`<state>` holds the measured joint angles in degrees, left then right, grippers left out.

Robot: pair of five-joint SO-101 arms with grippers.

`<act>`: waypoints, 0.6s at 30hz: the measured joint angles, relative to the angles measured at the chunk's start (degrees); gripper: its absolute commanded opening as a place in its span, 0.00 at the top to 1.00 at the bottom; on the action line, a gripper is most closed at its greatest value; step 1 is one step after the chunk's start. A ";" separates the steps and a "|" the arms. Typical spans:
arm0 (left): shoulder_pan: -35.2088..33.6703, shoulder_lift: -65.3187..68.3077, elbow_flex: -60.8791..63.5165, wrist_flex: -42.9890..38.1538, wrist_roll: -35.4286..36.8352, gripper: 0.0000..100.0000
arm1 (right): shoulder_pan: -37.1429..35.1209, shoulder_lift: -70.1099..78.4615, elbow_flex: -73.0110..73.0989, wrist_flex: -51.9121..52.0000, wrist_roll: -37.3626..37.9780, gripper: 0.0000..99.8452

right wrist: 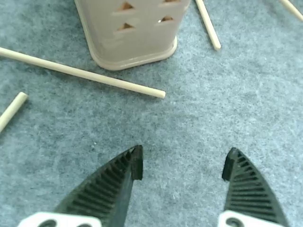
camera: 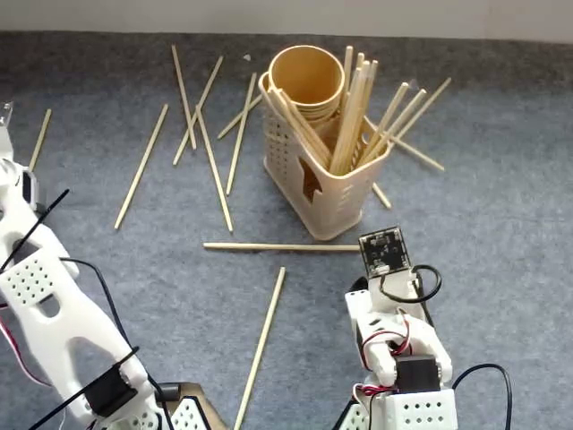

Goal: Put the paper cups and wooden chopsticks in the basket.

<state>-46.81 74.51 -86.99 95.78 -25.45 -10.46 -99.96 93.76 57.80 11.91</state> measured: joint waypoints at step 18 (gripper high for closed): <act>-1.05 3.08 3.78 -4.13 0.00 0.94 | 0.00 0.00 0.00 0.00 0.00 0.72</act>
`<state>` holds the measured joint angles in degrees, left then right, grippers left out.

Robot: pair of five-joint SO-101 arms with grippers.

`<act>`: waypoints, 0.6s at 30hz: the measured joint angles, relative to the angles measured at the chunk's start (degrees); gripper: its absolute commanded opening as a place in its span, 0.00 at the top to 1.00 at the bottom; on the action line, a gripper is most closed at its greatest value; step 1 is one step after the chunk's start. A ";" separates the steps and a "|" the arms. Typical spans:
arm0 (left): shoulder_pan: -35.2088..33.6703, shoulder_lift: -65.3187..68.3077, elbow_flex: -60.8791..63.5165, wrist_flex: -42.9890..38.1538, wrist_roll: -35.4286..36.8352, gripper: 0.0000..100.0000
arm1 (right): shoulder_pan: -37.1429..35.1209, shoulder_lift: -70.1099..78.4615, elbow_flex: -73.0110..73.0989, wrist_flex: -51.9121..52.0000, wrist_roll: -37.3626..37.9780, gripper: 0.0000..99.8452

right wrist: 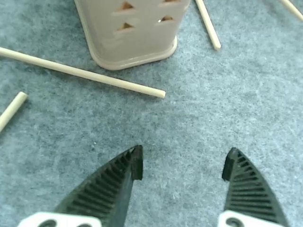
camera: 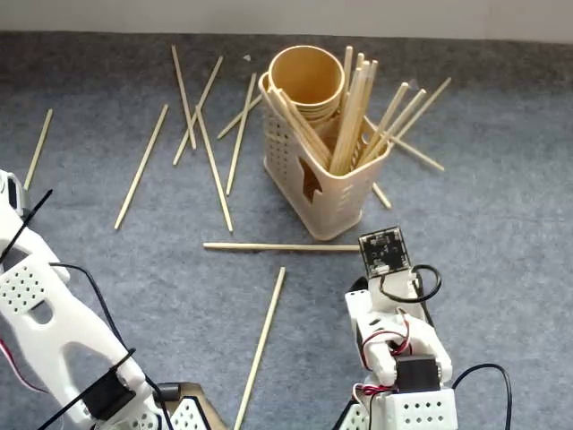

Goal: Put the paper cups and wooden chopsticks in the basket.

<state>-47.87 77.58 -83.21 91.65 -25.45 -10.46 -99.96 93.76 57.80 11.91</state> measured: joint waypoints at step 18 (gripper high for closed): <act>12.48 -12.13 -8.09 7.47 7.03 0.99 | 0.00 0.00 0.00 0.00 0.00 0.72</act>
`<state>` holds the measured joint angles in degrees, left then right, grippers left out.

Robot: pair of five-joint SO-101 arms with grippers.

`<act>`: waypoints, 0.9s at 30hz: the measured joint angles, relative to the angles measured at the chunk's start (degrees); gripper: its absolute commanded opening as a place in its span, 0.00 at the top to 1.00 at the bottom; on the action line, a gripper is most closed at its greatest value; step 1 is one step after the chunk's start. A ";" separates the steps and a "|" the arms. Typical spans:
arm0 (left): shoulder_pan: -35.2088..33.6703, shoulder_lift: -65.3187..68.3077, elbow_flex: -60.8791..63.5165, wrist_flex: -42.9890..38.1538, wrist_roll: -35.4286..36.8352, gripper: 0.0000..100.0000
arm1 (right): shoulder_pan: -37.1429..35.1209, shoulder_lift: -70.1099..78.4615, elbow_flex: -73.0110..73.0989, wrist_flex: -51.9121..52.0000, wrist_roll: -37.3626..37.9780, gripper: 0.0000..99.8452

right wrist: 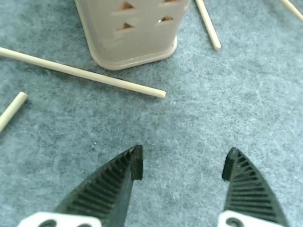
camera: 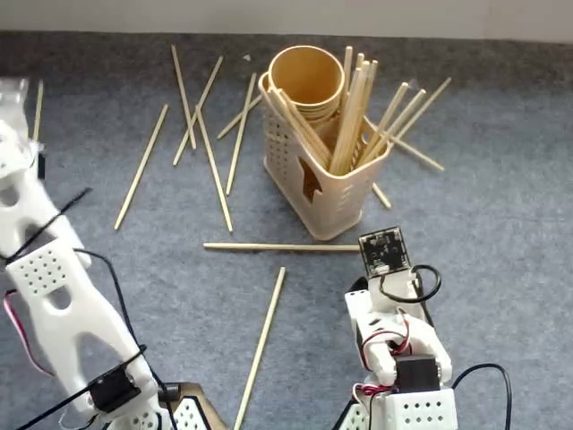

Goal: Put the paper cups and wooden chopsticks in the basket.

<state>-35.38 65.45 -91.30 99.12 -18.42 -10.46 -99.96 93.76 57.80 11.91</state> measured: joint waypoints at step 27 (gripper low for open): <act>69.27 -41.85 -0.97 -4.84 26.64 1.00 | 0.00 0.00 0.00 0.00 0.00 0.72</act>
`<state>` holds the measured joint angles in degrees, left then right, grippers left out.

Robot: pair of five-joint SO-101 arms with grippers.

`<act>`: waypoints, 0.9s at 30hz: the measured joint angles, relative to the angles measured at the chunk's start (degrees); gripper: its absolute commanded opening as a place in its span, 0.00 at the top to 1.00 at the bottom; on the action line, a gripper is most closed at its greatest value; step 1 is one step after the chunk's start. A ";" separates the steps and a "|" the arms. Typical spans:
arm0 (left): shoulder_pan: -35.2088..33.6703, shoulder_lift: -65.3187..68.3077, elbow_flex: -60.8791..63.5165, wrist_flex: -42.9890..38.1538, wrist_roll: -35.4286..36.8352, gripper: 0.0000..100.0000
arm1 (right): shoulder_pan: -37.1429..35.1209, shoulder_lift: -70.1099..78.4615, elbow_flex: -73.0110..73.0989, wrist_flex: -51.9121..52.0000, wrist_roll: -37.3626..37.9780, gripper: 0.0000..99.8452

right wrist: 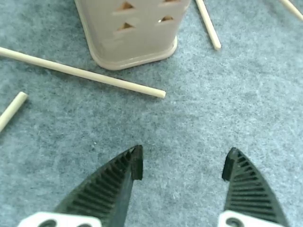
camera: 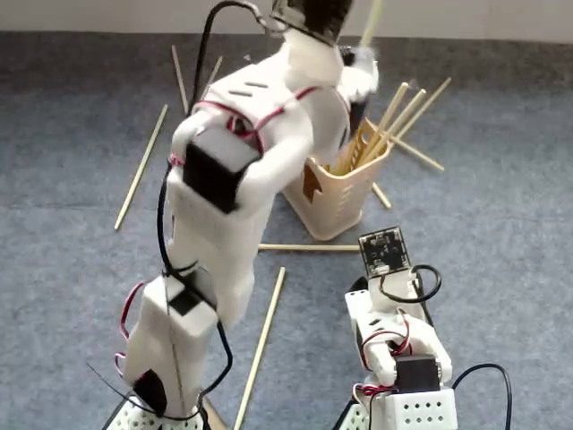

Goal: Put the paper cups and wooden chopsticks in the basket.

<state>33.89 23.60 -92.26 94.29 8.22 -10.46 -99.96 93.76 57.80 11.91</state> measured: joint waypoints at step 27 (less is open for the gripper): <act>-7.56 -16.00 43.87 -15.82 -4.48 1.00 | 0.00 0.00 0.00 0.00 0.00 0.72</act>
<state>26.33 7.60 -48.40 78.46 3.74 -10.46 -99.96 93.76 57.80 11.91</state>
